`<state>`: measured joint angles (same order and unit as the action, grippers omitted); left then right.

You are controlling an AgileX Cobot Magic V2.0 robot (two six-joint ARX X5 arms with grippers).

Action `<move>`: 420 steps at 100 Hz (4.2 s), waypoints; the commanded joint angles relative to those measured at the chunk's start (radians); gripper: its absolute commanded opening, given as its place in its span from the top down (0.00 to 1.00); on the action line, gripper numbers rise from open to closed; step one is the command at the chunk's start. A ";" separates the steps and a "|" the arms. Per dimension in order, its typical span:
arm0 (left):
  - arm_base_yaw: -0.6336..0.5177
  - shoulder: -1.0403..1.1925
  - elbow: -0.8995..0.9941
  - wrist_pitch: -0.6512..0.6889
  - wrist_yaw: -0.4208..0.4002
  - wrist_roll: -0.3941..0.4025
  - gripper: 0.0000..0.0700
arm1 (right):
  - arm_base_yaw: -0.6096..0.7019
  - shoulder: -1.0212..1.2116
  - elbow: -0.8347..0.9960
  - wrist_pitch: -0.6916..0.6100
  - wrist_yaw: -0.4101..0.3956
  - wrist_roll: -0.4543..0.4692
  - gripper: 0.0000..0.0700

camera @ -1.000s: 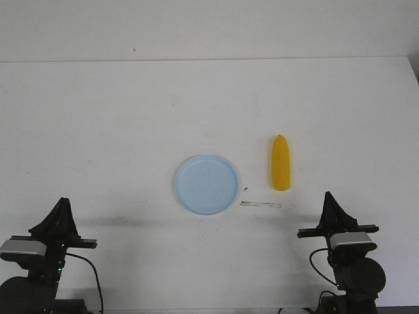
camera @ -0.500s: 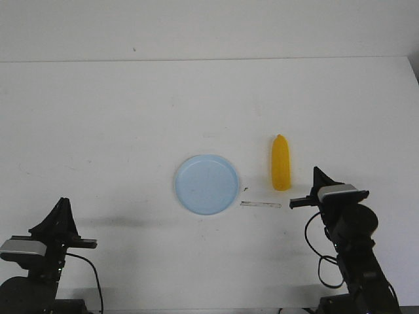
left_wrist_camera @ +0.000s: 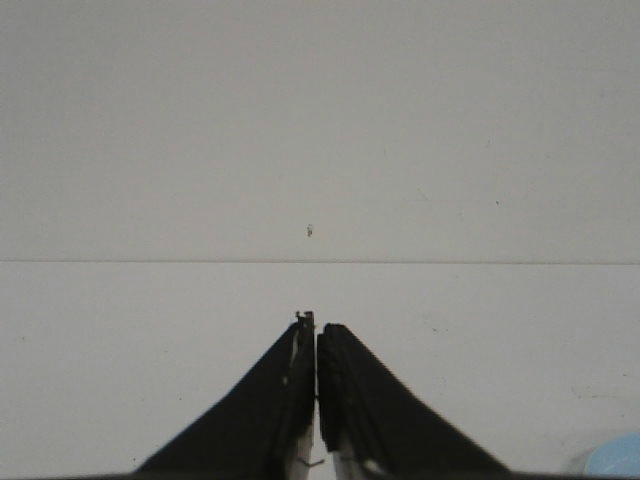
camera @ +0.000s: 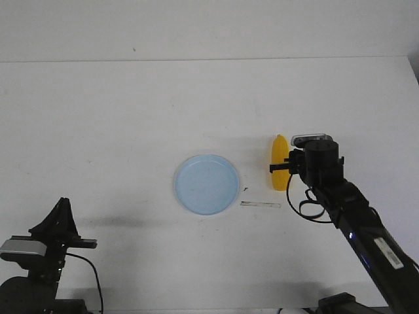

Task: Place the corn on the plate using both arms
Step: 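Lower the open right gripper over the corn and close on it, then lift the corn with the right gripper and carry it over the plate, then lower the corn onto the plate and open the right gripper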

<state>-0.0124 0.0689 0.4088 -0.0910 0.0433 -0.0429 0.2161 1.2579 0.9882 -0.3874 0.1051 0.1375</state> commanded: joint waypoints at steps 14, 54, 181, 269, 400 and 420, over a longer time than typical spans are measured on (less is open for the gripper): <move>0.001 -0.002 0.013 0.010 -0.001 0.008 1.00 | 0.016 0.190 0.251 -0.223 -0.003 0.165 1.00; 0.001 -0.002 0.013 0.010 -0.001 0.008 1.00 | 0.016 0.441 0.479 -0.463 -0.005 0.239 0.25; 0.001 -0.002 0.013 0.010 -0.001 0.008 1.00 | -0.014 0.615 0.464 -0.491 -0.080 0.201 0.52; 0.001 -0.002 0.013 0.010 -0.001 0.008 1.00 | 0.209 0.486 0.467 -0.387 -0.467 0.097 0.51; 0.001 -0.002 0.013 0.010 -0.001 0.008 1.00 | 0.352 0.662 0.467 -0.295 -0.495 0.232 0.34; 0.001 -0.002 0.013 0.010 -0.001 0.008 1.00 | 0.352 0.657 0.470 -0.285 -0.489 0.232 0.32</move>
<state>-0.0124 0.0689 0.4088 -0.0914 0.0433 -0.0429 0.5610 1.8935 1.4406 -0.6819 -0.3882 0.3676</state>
